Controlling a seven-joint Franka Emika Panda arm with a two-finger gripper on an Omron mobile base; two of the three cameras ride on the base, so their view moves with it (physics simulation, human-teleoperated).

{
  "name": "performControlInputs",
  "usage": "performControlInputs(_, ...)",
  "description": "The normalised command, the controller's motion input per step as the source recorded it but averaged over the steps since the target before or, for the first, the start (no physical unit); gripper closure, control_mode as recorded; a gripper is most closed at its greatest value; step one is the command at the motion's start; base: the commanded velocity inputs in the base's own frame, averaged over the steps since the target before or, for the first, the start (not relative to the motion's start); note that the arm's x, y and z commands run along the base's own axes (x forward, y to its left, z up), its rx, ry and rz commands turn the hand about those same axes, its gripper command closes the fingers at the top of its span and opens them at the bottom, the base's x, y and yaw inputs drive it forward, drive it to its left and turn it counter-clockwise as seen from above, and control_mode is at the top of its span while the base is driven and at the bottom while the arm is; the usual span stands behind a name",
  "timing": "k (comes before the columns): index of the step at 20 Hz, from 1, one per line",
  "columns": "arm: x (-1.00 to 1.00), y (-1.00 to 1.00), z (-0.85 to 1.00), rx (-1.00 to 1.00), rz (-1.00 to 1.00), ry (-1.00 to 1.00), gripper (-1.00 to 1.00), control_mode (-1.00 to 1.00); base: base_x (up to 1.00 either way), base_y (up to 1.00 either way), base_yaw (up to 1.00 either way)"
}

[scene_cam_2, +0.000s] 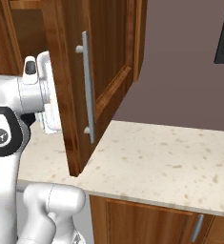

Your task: Open the cabinet. Pick the sponge and place it next to the sink. Then close the cabinet.

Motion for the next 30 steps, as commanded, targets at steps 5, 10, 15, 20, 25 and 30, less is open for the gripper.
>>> performControlInputs(5, -0.11, -0.24, 0.06, 0.13, 0.18, -0.02, -1.00, -1.00, 0.00, 0.00, 0.00)
performControlInputs(10, -0.11, 0.01, 0.09, 0.21, 0.14, -0.02, -1.00, -1.00, 0.00, 0.00, 0.00)
performControlInputs(15, -0.20, 0.26, 0.12, 0.21, 0.15, 0.00, -1.00, -1.00, 0.00, 0.00, 0.00)
performControlInputs(20, -0.07, 0.49, 0.06, 0.25, 0.16, 0.00, -1.00, -1.00, 0.00, 0.00, 0.00)
performControlInputs(25, 0.00, 0.60, 0.00, 0.26, 0.13, -0.06, -1.00, -1.00, 0.00, 0.00, 0.00)
performControlInputs(30, 0.00, 0.39, -0.01, 0.36, 0.02, -0.14, -1.00, -1.00, 0.00, 0.00, 0.00)
